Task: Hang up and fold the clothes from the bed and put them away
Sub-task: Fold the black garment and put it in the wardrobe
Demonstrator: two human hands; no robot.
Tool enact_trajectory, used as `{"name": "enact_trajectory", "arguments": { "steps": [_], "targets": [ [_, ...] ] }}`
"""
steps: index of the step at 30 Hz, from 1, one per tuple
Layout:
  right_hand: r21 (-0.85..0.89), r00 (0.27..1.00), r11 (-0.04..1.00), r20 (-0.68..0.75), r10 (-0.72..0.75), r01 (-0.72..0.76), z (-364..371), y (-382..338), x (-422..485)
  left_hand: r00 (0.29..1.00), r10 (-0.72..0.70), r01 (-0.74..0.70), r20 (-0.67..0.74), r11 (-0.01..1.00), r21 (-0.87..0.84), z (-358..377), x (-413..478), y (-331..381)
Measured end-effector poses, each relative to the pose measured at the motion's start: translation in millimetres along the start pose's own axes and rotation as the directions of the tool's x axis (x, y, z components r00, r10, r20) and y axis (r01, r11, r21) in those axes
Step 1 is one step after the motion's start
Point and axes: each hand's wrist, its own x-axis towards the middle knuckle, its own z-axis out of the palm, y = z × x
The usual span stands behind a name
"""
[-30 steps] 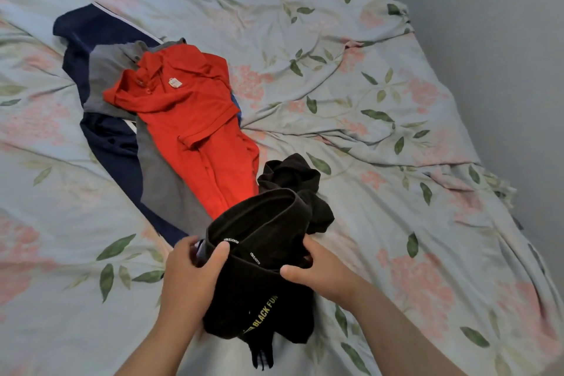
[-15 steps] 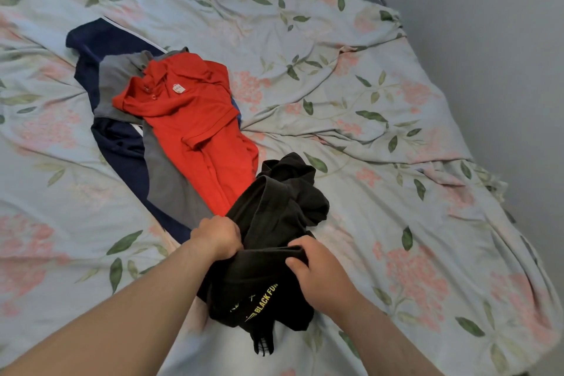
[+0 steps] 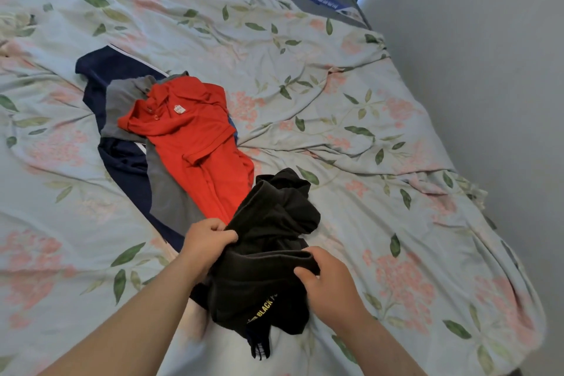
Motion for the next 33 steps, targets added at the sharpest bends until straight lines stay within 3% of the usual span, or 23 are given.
{"name": "enact_trajectory", "arguments": {
  "steps": [2, 4, 10, 17, 22, 27, 31, 33],
  "targets": [
    [-0.027, 0.998, 0.998, 0.019, -0.052, 0.053, -12, -17, -6, 0.936, -0.194, 0.258, 0.292, 0.945, -0.2, -12, -17, 0],
    [-0.076, 0.992, 0.991, 0.063, -0.11, 0.115, -22, -38, -13, 0.875, -0.195, 0.29, 0.442, 0.944, -0.157, -22, -34, 6],
    [-0.147, 0.958, 0.955, 0.165, -0.235, 0.259, -46, -120, -58, 0.885, 0.044, -0.001, 0.464, 0.996, -0.092, -64, -96, 60],
    [-0.012, 0.94, 0.945, 0.112, -0.322, 0.326, -88, -250, -125, 0.865, 0.298, -0.174, 0.405, 0.933, -0.314, -159, -183, 150],
    [-0.056, 0.876, 0.875, 0.05, -0.479, 0.482, -114, -338, -160, 0.699, 0.515, -0.463, 0.496, 0.855, -0.234, -234, -261, 235],
    [0.058, 0.801, 0.804, 0.07, -0.594, 0.592, -148, -425, -205, 0.491, 0.564, -0.628, 0.663, 0.757, -0.18, -307, -350, 315],
    [0.202, 0.652, 0.687, 0.218, -0.726, 0.698, -168, -478, -237, 0.439, 0.551, -0.74, 0.709, 0.669, -0.062, -350, -407, 352],
    [0.225, 0.636, 0.683, 0.252, -0.729, 0.695, -172, -495, -250, 0.456, 0.56, -0.785, 0.691, 0.62, 0.016, -364, -427, 360]
  ]
}}
